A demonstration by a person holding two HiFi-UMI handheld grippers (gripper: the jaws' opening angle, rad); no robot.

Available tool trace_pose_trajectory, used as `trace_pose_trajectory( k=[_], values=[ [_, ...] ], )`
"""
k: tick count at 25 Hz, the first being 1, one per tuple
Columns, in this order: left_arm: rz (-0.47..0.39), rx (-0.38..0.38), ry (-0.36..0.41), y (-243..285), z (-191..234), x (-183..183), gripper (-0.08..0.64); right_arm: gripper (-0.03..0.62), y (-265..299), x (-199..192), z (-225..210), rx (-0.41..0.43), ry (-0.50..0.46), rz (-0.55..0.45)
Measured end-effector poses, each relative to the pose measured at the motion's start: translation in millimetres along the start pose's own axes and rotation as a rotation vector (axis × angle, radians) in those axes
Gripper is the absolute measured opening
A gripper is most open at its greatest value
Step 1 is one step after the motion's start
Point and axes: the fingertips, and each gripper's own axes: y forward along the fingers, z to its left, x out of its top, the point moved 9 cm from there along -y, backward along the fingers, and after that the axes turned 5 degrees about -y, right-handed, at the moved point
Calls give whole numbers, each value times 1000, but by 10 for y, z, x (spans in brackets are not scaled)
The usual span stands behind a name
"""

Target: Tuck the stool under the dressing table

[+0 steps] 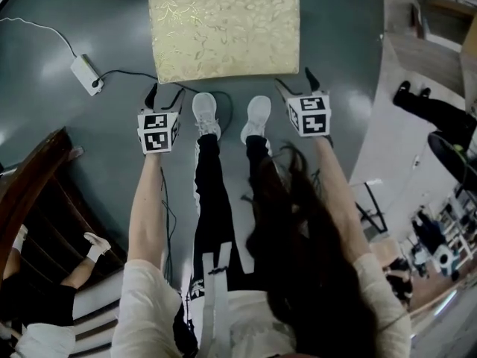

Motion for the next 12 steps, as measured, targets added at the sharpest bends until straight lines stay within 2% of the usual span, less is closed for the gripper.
trace_pose_trajectory(
  k=[7,12],
  values=[
    [34,-19,49,233,13,79,310,370,255,-44,35,51,-55,69],
    [54,1,77,348,78,78,310,304,330,-37,-8,48,-57,47]
  ],
)
